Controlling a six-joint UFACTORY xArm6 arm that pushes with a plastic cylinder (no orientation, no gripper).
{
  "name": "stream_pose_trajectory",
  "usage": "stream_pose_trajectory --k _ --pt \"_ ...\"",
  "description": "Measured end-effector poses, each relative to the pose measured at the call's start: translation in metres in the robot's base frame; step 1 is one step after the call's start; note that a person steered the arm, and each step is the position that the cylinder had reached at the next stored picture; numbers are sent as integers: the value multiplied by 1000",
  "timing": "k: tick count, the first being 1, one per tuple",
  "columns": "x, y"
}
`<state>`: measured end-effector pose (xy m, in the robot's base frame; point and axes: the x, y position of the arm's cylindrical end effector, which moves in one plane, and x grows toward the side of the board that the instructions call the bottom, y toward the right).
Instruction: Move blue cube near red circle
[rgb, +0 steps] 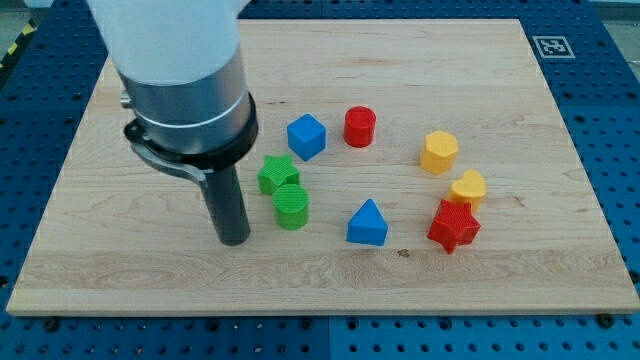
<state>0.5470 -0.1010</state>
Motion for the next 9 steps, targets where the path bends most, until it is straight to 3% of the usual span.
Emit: stream_pose_trajectory --k 2,4,5,9 --pt "-58 -21" --pt "-75 -31" --pt "-109 -36" --pt "-108 42"
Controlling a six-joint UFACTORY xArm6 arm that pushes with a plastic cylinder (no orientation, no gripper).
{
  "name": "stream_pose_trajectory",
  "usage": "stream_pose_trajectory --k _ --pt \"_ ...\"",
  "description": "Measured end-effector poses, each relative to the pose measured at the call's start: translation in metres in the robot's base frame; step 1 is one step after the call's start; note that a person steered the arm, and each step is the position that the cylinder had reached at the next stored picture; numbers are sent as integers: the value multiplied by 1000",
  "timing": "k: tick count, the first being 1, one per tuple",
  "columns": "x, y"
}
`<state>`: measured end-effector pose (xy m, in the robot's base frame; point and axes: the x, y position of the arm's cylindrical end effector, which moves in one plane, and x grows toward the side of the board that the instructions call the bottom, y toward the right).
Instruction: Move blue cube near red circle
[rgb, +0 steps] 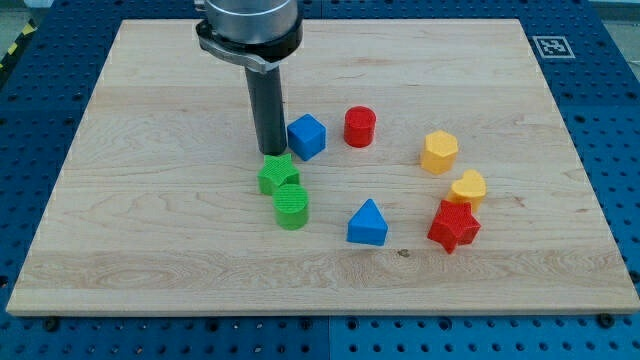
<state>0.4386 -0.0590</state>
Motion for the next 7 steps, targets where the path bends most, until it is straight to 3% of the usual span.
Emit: stream_pose_trajectory --k 5,7 --pt "10 39" --pt "16 86"
